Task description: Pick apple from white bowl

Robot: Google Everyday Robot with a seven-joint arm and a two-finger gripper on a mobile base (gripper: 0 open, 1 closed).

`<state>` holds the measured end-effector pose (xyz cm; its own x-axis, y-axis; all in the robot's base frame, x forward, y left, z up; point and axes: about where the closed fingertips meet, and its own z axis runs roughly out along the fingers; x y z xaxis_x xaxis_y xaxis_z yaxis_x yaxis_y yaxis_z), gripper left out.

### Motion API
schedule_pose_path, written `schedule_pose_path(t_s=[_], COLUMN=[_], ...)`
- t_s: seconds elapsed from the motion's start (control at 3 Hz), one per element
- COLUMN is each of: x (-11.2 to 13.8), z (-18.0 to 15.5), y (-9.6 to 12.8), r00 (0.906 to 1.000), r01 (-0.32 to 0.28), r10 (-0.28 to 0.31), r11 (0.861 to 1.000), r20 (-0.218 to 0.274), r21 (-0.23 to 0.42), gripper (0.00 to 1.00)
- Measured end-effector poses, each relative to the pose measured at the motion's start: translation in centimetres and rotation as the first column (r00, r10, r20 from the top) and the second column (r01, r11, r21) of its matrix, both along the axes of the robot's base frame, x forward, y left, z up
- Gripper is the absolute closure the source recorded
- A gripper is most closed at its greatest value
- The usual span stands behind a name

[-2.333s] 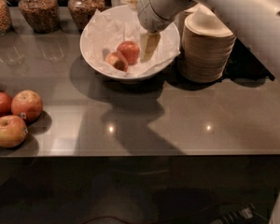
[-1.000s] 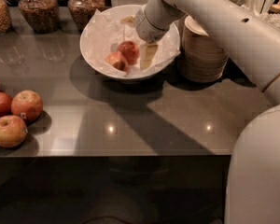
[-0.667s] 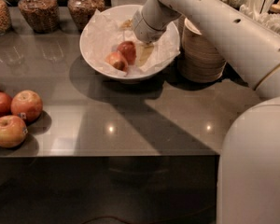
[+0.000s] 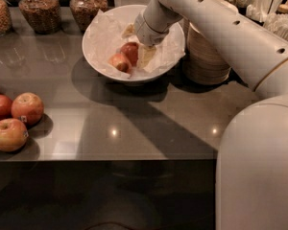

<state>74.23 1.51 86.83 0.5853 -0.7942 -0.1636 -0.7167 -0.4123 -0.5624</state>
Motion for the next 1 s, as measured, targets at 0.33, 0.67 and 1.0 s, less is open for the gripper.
schedule_pose_path(t_s=[0.33,0.67,1.0], x=[-0.08,-0.21,-0.31], z=[-0.36,-0.71,-0.84], y=[0.10,0.18,0.20], r00=[1.0000,0.9998,0.9998], r01=[-0.004,-0.008,-0.010], r10=[0.004,0.008,0.010], r11=[1.000,1.000,1.000], r20=[-0.008,-0.016,-0.019], r21=[-0.003,-0.006,-0.007], gripper=[0.32,0.43,0.66])
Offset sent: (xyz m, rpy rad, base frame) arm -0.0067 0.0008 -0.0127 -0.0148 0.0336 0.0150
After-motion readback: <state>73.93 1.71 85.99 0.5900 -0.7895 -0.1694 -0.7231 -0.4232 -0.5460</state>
